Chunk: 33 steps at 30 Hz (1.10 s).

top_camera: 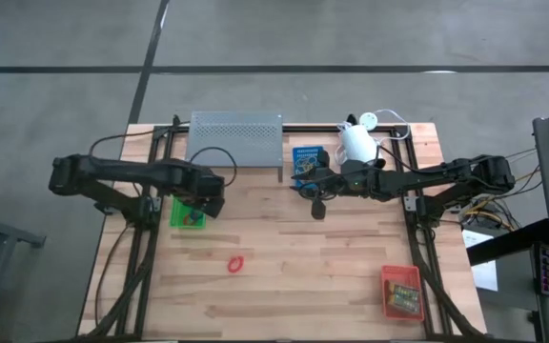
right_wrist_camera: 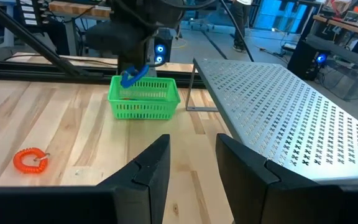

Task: Pick & Place Office Desk Supplies
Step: Put the blue spring rubber band into the green bin

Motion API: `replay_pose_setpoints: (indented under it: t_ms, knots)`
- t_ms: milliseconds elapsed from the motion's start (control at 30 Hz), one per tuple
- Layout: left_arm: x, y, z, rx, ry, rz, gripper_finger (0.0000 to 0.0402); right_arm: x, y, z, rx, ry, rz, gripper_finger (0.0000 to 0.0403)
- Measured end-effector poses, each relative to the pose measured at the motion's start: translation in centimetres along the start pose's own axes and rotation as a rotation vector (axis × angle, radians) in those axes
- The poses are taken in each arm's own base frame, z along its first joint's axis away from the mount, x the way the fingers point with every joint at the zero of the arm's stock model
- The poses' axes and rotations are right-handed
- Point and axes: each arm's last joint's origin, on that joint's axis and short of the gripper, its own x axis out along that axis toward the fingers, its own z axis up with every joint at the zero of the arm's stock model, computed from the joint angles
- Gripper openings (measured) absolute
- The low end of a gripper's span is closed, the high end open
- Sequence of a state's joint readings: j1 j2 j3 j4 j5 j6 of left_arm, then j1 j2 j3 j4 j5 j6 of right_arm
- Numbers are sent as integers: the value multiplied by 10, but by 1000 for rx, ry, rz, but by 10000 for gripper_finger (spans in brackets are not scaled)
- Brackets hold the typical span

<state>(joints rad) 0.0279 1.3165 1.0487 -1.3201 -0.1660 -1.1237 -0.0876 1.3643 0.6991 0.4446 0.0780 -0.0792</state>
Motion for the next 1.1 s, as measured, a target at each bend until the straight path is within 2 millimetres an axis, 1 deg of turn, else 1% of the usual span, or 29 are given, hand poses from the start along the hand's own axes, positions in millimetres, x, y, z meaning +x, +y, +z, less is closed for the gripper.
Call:
replay_pose_setpoints:
  t_ms: [333,467,567,700,867,1100]
  knots:
    - [-16,25,-6,-169,-17,-3,28,0,0,0,0,0,0,127]
    - [-18,33,-3,-205,-28,9,28,0,0,0,0,0,0,127]
    - [-15,38,1,-229,-17,32,28,0,0,0,0,0,0,127]
    - [-9,43,6,-261,-2,56,28,0,0,0,0,0,0,127]
    - [6,48,11,-284,28,70,28,0,0,0,0,0,0,127]
    - [30,50,8,-299,73,72,28,0,0,0,0,-1,0,127]
